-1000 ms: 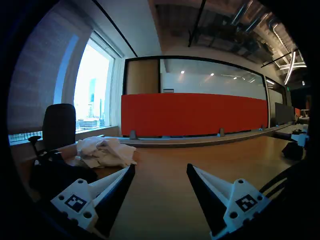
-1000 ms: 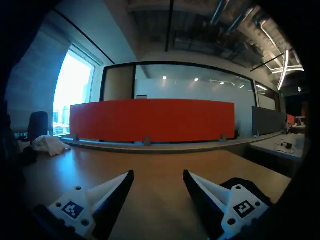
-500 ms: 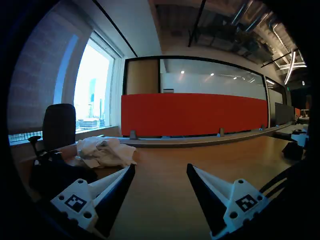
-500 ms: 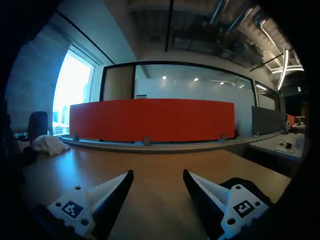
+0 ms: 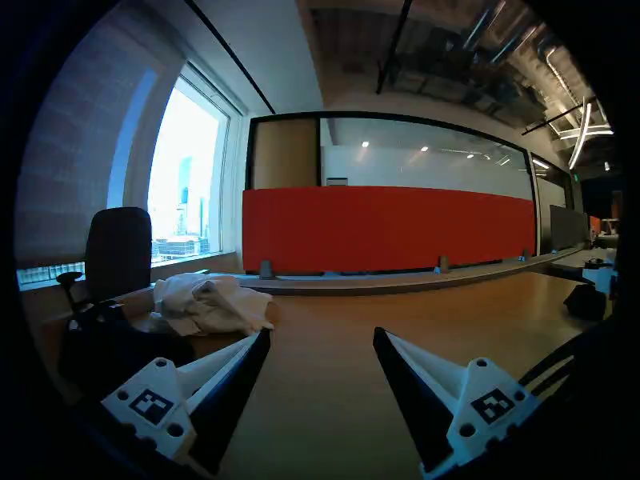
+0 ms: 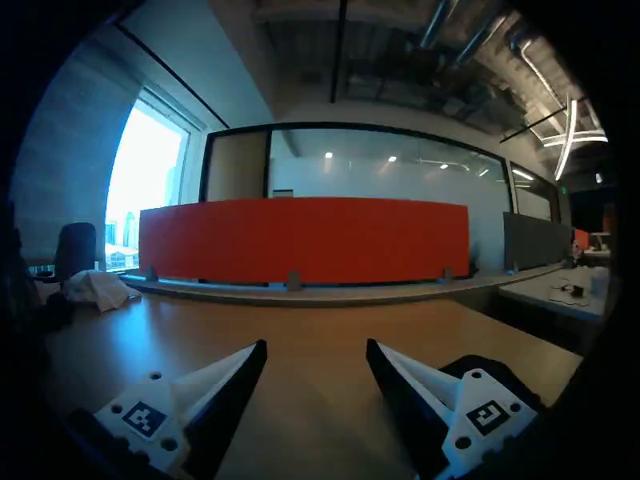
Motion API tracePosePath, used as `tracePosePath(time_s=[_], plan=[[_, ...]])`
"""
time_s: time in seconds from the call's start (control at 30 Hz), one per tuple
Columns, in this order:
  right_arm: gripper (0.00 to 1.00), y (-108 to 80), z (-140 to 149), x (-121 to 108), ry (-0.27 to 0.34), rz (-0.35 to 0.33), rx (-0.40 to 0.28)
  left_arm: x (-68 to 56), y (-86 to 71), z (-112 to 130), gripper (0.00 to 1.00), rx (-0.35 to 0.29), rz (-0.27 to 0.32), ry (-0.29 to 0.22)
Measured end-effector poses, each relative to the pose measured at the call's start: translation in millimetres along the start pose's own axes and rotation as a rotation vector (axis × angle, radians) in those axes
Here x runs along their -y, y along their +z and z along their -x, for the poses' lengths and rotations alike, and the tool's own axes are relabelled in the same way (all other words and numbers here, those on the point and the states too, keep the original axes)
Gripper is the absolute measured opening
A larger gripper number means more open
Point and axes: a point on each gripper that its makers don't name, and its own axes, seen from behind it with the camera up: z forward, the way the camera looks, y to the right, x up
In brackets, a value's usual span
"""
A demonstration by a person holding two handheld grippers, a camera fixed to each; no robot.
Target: Fold towel
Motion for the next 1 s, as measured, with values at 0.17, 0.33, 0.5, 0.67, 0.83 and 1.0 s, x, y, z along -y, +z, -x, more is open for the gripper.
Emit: tracePosePath(time_s=[0.17, 0.33, 0.5, 0.67, 0.83, 1.0], plan=[[0.96, 0.0, 0.2, 0.3, 0.000, 0.000, 0.000, 0.2, -0.1, -0.5, 0.96, 0.000, 0.000, 0.000], [0.96, -0.1, 0.0, 0.2, -0.001, 0.000, 0.000, 0.2, -0.2, -1.5, 0.96, 0.001, 0.000, 0.000], [0.96, 0.0, 0.0, 0.4, -0.001, 0.000, 0.000, 0.9, -1.0, -2.5, 0.96, 0.001, 0.000, 0.000], [0.96, 0.2, 0.4, 0.1, 0.000, 0.000, 0.000, 1.3, -1.6, -3.3, 0.96, 0.001, 0.000, 0.000], [0.96, 0.2, 0.3, 0.0, 0.000, 0.000, 0.000, 1.3, -1.9, -4.1, 0.96, 0.002, 0.000, 0.000], [0.96, 0.1, -0.2, -0.3, 0.000, 0.000, 0.000, 1.4, -2.1, -4.5, 0.96, 0.002, 0.000, -0.001]])
